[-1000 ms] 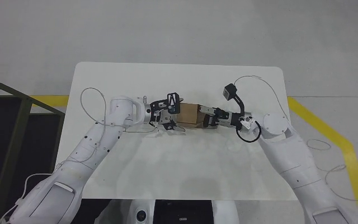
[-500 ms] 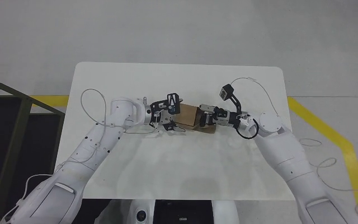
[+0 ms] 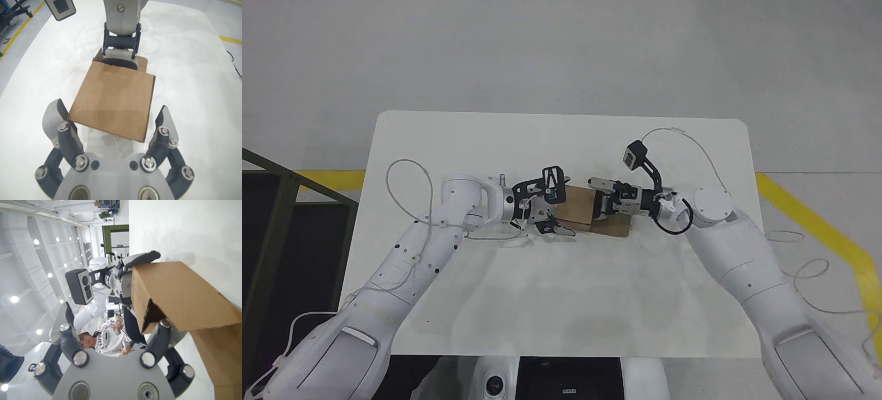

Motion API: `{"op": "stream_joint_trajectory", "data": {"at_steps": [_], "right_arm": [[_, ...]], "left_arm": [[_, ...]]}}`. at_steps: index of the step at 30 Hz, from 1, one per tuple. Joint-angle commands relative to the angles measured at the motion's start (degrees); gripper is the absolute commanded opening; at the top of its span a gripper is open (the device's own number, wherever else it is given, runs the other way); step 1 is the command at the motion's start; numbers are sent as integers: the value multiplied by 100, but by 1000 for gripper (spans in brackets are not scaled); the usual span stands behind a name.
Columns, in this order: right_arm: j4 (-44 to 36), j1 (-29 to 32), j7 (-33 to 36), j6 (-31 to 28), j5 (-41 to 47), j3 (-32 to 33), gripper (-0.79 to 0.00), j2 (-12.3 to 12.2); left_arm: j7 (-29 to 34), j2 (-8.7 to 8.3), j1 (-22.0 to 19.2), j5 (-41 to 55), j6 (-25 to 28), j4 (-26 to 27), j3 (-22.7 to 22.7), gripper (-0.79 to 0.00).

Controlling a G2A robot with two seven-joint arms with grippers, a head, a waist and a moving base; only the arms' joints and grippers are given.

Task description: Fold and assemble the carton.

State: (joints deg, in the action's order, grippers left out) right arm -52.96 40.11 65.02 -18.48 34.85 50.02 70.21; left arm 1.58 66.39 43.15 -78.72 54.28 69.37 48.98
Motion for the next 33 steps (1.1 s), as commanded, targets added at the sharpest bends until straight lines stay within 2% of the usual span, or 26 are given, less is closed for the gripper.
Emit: {"op": "stream_joint_trajectory", "data": {"at_steps": [1,9,16,24,33], "right_arm": [[50,-42,4,22,38,-46,0,42],[381,-101,218,75,141,40,0,77],[-56,181,453,53,-76,575,0,-164],[-560,415,202,31,-700,1204,0,-429],[-110,-136,610,-392,-826,794,0,-265]], "left_arm": [[17,2,1,14,-1,5,5,0],[70,1,-7,48,-9,8,48,0],[87,-11,10,42,-2,31,101,0],[106,-17,36,18,18,45,116,0],[111,-19,47,12,59,47,127,0]]}}
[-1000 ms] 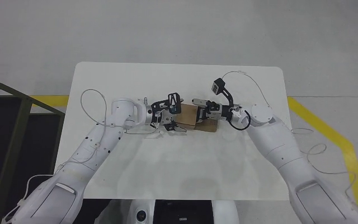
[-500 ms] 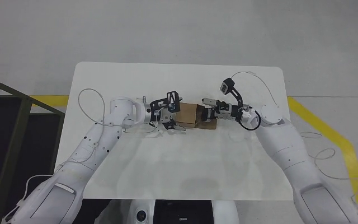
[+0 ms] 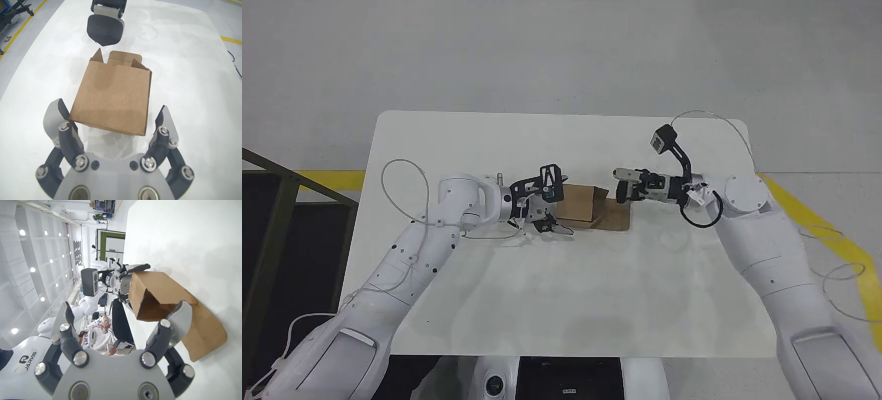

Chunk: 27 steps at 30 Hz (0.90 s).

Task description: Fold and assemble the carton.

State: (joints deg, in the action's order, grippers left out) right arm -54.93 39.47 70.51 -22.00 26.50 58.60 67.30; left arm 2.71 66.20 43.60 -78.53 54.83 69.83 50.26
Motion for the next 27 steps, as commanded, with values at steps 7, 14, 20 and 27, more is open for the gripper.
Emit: {"op": "stream_joint_trajectory", "data": {"at_steps": [7,14,20,27], "right_arm": [[687,-494,562,-335,201,-478,0,239],[734,-542,930,-247,323,-738,0,335],[611,-419,955,-222,368,-831,0,338],[802,-449,776,-197,622,-851,0,419]], "left_arm": [[-24,3,10,-16,5,-3,-4,0],[-31,8,16,-33,-22,-6,-4,0],[-18,11,29,-37,-36,-5,-6,0],[-21,14,31,-42,-50,9,0,0]]}}
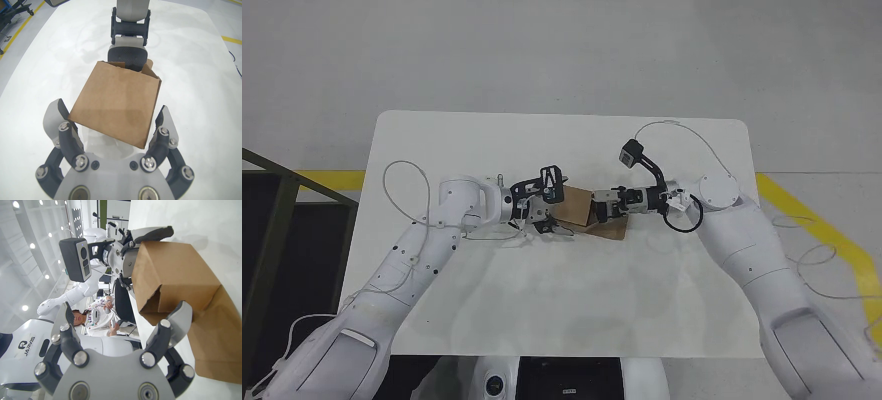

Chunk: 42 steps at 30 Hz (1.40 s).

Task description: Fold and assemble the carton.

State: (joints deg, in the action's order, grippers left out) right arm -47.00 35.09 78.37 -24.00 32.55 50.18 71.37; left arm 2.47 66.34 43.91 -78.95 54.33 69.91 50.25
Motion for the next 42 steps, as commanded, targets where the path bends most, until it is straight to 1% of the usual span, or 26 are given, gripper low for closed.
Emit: {"op": "stream_joint_trajectory", "data": {"at_steps": [1,8,16,20,23,26,30,34,38,42], "right_arm": [[31,-11,-29,25,70,-15,0,28],[195,-83,-160,232,168,-166,0,162],[427,-184,-184,91,283,-169,0,260],[372,-160,-25,-34,250,-8,0,194],[294,-87,-51,-121,142,194,0,95],[184,34,-114,-71,-37,397,0,-23],[-151,306,-150,34,-93,673,0,-164],[-786,698,-240,219,-235,838,0,-274],[-1439,1106,-514,417,-402,1002,0,-368],[-1918,1425,-777,585,-522,1161,0,-440]], "left_arm": [[3,0,1,0,1,2,2,0],[28,2,17,14,-2,34,8,0],[73,-8,42,31,-4,60,46,0],[93,-13,51,44,-15,40,72,0],[101,-20,72,52,-16,45,91,0],[120,-26,99,41,-14,55,99,0],[141,-28,107,44,-17,52,108,0],[173,-25,92,90,-44,37,124,0],[209,-19,92,132,-61,37,123,0],[247,-16,93,141,-65,47,117,0]]}}
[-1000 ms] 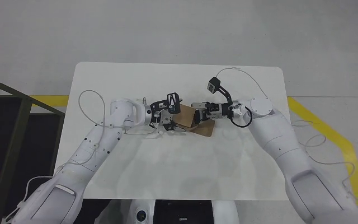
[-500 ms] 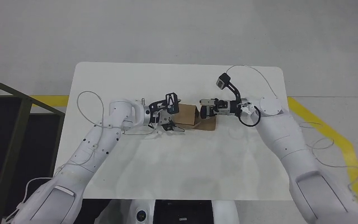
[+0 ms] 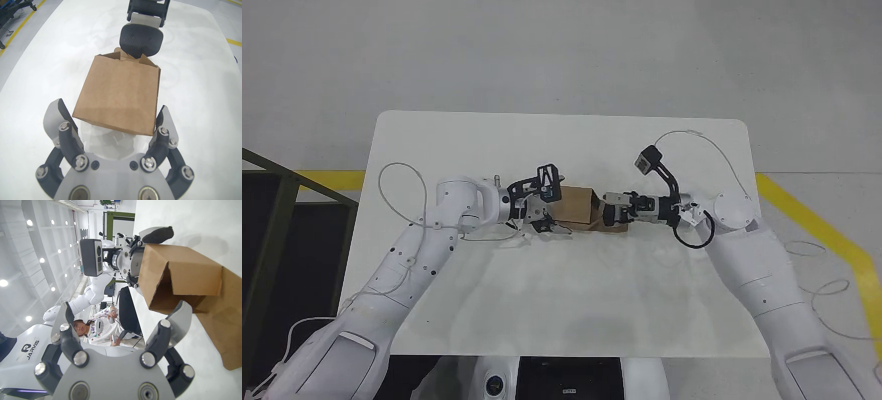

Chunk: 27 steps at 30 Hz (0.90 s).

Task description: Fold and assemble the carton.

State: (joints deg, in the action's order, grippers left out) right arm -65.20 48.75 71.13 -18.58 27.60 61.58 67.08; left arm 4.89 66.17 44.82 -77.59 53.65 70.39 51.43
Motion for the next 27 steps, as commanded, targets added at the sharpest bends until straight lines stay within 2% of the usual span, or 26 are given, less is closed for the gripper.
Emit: {"op": "stream_joint_trajectory", "data": {"at_steps": [1,11,27], "right_arm": [[-177,98,-112,103,-87,27,0,-19],[-33,-118,-470,231,-218,-219,0,70],[955,-774,-122,3,383,-875,0,421]], "left_arm": [[14,2,3,14,2,-1,-2,0],[74,7,-2,52,7,20,-3,0],[46,-40,68,10,130,55,98,0]]}}
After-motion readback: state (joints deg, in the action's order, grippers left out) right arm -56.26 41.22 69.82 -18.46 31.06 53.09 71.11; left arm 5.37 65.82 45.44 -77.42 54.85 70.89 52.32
